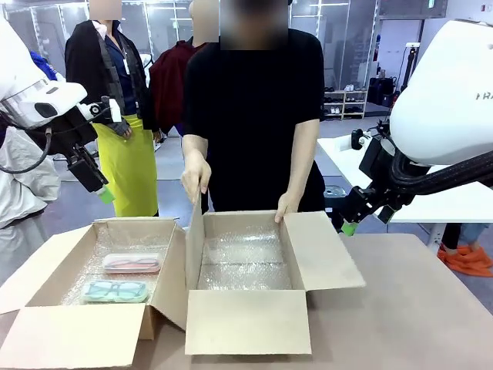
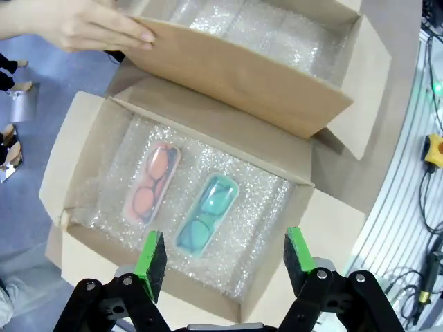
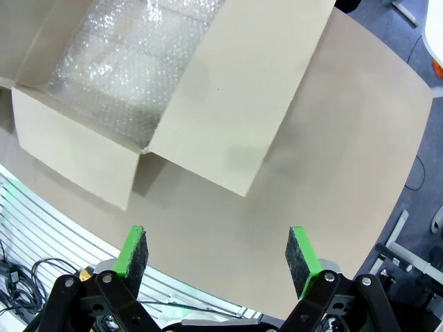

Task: Pack the glasses set securely to prepare it for shipping.
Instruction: Position the Package Box on the left side of the table.

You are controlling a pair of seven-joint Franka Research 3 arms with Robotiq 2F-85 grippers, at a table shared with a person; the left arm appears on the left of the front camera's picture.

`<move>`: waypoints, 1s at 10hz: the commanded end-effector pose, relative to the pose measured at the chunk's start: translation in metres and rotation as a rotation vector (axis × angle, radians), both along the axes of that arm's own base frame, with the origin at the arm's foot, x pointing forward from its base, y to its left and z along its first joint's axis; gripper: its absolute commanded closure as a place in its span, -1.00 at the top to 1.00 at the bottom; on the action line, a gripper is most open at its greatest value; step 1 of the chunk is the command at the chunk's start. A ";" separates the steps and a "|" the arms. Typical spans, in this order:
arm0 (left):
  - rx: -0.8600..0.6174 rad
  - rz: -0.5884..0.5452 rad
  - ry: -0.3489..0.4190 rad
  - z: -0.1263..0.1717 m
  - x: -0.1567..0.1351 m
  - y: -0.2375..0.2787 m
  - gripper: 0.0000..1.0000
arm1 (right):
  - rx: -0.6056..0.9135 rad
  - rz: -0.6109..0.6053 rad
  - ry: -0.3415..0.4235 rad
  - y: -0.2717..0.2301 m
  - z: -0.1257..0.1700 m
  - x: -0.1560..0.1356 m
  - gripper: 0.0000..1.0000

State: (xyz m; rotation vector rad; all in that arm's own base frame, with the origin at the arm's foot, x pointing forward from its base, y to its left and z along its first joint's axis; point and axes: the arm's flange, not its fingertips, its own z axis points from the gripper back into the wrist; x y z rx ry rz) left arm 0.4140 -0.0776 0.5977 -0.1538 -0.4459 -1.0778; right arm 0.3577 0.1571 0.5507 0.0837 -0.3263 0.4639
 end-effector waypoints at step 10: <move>0.019 0.019 -0.011 0.001 0.000 -0.001 0.72 | -0.005 0.015 -0.014 0.000 0.000 0.000 1.00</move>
